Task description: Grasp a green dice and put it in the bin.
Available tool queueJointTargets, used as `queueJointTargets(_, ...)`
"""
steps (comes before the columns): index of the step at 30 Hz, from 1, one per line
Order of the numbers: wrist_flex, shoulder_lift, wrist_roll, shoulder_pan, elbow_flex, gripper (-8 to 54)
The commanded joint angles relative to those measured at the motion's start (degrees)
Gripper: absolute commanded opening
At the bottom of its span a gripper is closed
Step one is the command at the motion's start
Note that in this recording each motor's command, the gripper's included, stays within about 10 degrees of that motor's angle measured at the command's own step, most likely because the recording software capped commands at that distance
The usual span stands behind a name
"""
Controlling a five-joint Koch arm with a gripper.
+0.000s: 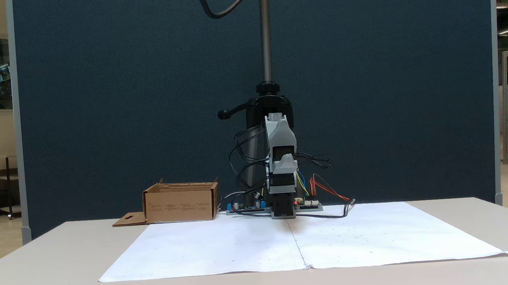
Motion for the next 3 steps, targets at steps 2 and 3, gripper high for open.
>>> queueJointTargets(2,-6.24,6.50,-4.04,-0.79,3.69,44.9)
queueJointTargets(3,-6.24,6.50,-4.04,-0.79,3.69,44.9)
